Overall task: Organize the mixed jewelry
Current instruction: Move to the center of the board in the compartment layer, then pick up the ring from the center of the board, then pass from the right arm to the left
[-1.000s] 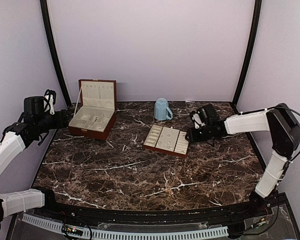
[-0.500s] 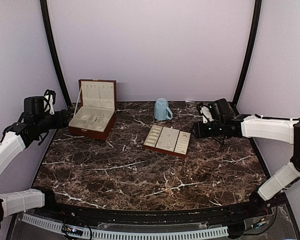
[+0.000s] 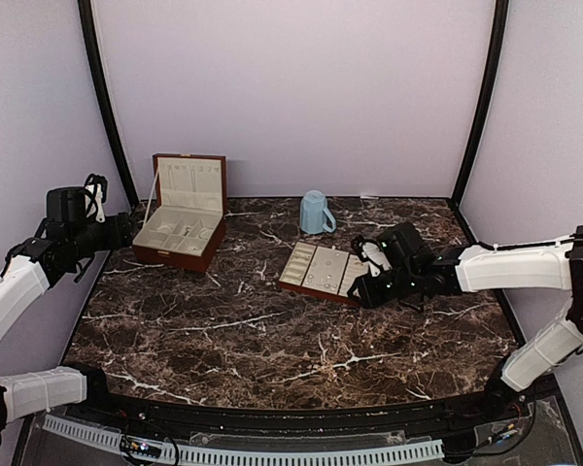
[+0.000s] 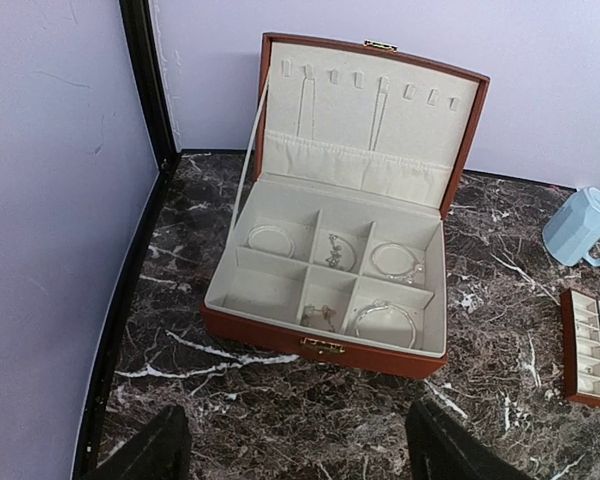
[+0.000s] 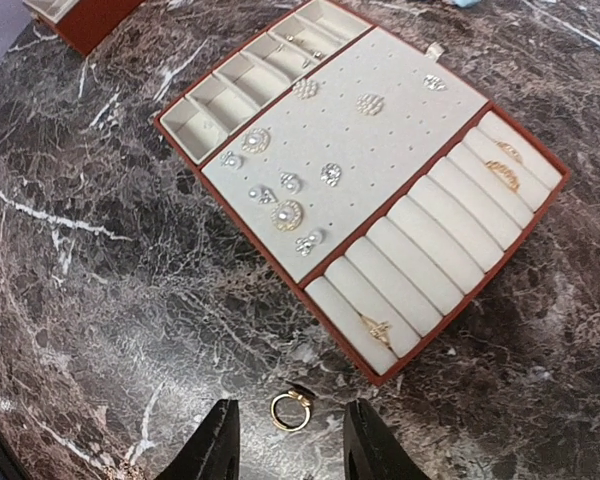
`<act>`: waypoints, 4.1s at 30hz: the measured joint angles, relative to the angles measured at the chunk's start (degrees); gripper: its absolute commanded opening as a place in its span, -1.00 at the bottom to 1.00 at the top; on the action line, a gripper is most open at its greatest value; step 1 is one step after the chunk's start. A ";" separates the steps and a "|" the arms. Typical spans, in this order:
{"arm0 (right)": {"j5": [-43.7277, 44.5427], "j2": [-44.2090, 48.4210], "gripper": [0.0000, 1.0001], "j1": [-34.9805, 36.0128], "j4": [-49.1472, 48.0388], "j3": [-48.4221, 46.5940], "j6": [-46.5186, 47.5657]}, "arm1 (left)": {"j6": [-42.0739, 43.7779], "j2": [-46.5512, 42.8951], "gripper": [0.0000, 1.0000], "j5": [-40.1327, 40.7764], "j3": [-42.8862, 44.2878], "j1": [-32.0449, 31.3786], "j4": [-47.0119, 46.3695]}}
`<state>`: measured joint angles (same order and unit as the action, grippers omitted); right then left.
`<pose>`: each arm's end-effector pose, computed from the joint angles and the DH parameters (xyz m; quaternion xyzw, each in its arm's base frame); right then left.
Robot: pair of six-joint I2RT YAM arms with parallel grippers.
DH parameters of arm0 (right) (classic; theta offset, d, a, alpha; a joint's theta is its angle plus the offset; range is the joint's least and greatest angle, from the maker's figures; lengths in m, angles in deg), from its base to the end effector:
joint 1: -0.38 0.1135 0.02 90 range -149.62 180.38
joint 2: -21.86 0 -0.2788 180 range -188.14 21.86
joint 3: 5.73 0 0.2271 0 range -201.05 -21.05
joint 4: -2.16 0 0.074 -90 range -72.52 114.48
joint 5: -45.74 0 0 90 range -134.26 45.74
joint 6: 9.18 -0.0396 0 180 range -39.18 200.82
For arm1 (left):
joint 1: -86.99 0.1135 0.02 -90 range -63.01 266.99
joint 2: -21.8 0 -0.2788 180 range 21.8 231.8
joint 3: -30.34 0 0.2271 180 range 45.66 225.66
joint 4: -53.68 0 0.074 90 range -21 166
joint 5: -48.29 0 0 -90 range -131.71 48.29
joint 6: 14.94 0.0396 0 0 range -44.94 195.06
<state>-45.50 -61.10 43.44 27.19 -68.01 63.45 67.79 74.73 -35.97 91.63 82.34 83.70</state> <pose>0.2023 0.1902 0.2287 -0.2099 0.9021 0.1983 0.3207 0.1817 -0.0108 0.3271 -0.0470 0.8255 -0.0170 0.5622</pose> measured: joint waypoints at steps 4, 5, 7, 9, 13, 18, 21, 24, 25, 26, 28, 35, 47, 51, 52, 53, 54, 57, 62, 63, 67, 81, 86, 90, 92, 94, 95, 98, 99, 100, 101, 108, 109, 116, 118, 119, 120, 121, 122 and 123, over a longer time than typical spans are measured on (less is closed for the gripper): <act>1.27 -2.75 -0.31 2.64 0.24 0.00 0.17 | 0.00 0.00 0.54 0.37 0.00 0.00 0.00; 1.40 -3.39 -0.33 3.15 0.20 0.00 0.20 | 0.00 0.00 0.54 0.52 0.00 0.00 0.00; 1.97 -4.76 -0.38 3.85 0.24 0.00 0.37 | 0.00 0.00 0.53 0.74 0.00 0.00 0.00; 2.89 -5.99 -0.40 4.22 0.48 -0.02 0.66 | 0.00 0.00 0.54 0.85 0.00 0.00 0.00; 4.90 -7.93 -0.42 4.42 1.14 -0.04 0.85 | 0.02 0.20 0.54 0.94 0.00 0.00 0.00; 5.77 -8.92 -0.46 4.44 1.11 -0.07 1.27 | 0.02 0.79 0.54 0.98 0.00 0.00 0.02; 5.79 -9.53 -0.50 4.59 1.11 -0.07 1.84 | 0.02 0.94 0.54 1.01 0.00 0.00 0.02; 5.75 -10.19 -0.53 4.72 1.11 -0.09 2.36 | 0.04 1.18 0.54 1.01 0.00 0.00 0.02; 5.75 -10.36 -0.54 4.72 1.14 -0.11 2.49 | 0.04 1.25 0.54 1.01 0.00 0.00 0.02; 5.77 -10.60 -0.55 4.74 1.11 -0.20 2.56 | 0.04 1.33 0.54 1.01 0.00 0.00 0.02; 5.77 -11.04 -0.57 4.83 1.09 -0.37 2.73 | 0.02 1.51 0.54 1.01 0.00 0.00 0.02; 5.90 -12.44 -0.65 4.94 1.03 -1.03 3.39 | 0.04 1.55 0.54 1.01 0.00 0.00 0.02; 6.12 -14.21 -0.80 4.94 0.66 -2.03 3.58 | 0.04 1.55 0.54 0.98 0.00 0.00 0.02; 6.40 -14.38 -0.89 4.96 0.55 -2.19 3.58 | 0.04 1.55 0.54 0.96 0.00 0.00 0.02; 6.47 -14.38 -0.91 4.96 0.55 -2.21 3.56 | 0.04 1.55 0.54 0.96 0.00 0.00 0.02; 6.58 -14.38 -0.94 4.96 0.50 -2.23 3.54 | 0.02 1.55 0.54 0.96 0.00 0.00 0.02; 6.64 -14.38 -0.97 4.96 0.42 -2.25 3.61 | 0.02 1.55 0.54 0.96 0.00 0.00 0.02; 6.97 -14.56 -1.00 4.96 0.33 -2.54 3.28 | 0.04 1.62 0.54 0.96 0.00 0.00 0.02; 7.45 -14.60 -1.00 4.98 0.20 -2.80 2.05 | 0.02 1.73 0.54 0.94 0.00 0.00 0.02; 7.54 -14.60 -1.00 5.01 0.20 -2.80 1.73 | 0.02 1.75 0.54 0.94 0.00 0.00 0.02; 8.31 -14.60 -1.00 5.42 0.44 -2.86 -1.01 | -0.11 1.77 0.51 0.72 0.00 0.00 0.02; 10.69 -11.63 -1.00 9.16 -0.33 -3.08 -12.39 | -21.14 6.36 0.44 -1.31 -2.27 -19.87 -6.36; 12.96 -11.54 -1.00 9.40 -0.24 -4.02 -13.60 | -29.51 14.12 0.44 -2.49 -2.29 -30.10 -12.24; 14.25 -10.58 -1.00 9.40 0.35 -4.04 -13.60 | -34.73 18.56 0.44 -4.90 -2.23 -35.93 -16.35; 14.38 -9.42 -1.00 9.40 0.09 -4.02 -13.86 | -36.98 20.59 0.44 -6.49 -2.14 -38.18 -19.45; 14.36 -8.33 -1.00 9.46 -0.92 -4.00 -14.34 | -39.63 23.30 0.43 -8.20 -1.77 -40.59 -22.82; 14.38 -7.72 -1.00 9.62 -1.79 -4.00 -14.69 | -41.07 25.11 0.41 -9.25 -1.27 -41.72 -24.63; 14.62 -6.86 -1.00 10.73 -4.44 -4.00 -15.32 | -44.35 29.86 0.36 -12.20 0.04 -44.11 -29.35; 14.64 -6.84 -1.00 11.13 -5.07 -4.00 -15.54 | -45.27 31.32 0.36 -12.90 0.33 -44.70 -30.88; 14.80 -6.84 -1.00 11.67 -5.62 -4.02 -15.78 | -46.12 32.59 0.35 -14.01 0.66 -45.27 -32.20; 14.91 -6.84 -1.00 12.15 -6.10 -4.02 -16.00 | -47.19 33.81 0.35 -14.71 1.01 -45.77 -33.46; 15.74 -6.93 -1.00 14.49 -9.53 -4.81 -17.14 | -52.09 39.43 0.21 -19.43 2.73 -47.30 -40.52; 15.87 -6.99 -1.00 14.82 -10.01 -5.22 -17.25 | -52.57 40.00 0.19 -20.00 2.75 -47.34 -41.46; 16.15 -7.63 -1.00 16.15 -11.98 -6.82 -17.27 | -55.65 42.36 -0.06 -21.40 2.73 -47.45 -43.82; 16.17 -7.85 -1.00 16.26 -12.07 -6.88 -17.27 | -56.13 42.38 -0.11 -21.38 2.73 -47.52 -43.93; 16.20 -8.04 -1.00 16.31 -12.07 -6.95 -17.25 | -56.35 42.38 -0.16 -21.38 2.75 -47.56 -44.02; 16.20 -8.22 -1.00 16.33 -12.09 -7.04 -17.25 | -56.52 42.45 -0.19 -21.35 2.75 -47.63 -44.24; 16.22 -8.33 -1.00 16.33 -12.11 -7.10 -17.25 | -56.81 42.51 -0.26 -21.33 2.75 -47.65 -44.46; 16.26 -8.37 -1.00 16.37 -12.11 -7.15 -17.25 | -56.87 42.60 -0.30 -21.29 2.75 -47.67 -44.70; 16.26 -8.37 -1.00 16.44 -12.11 -7.15 -17.22 | -57.00 42.71 -0.37 -21.27 2.75 -47.67 -44.87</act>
<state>-29.24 -69.47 59.88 15.08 -75.15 46.23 10.79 117.44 -57.24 94.39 34.67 38.83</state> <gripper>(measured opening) 0.005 0.382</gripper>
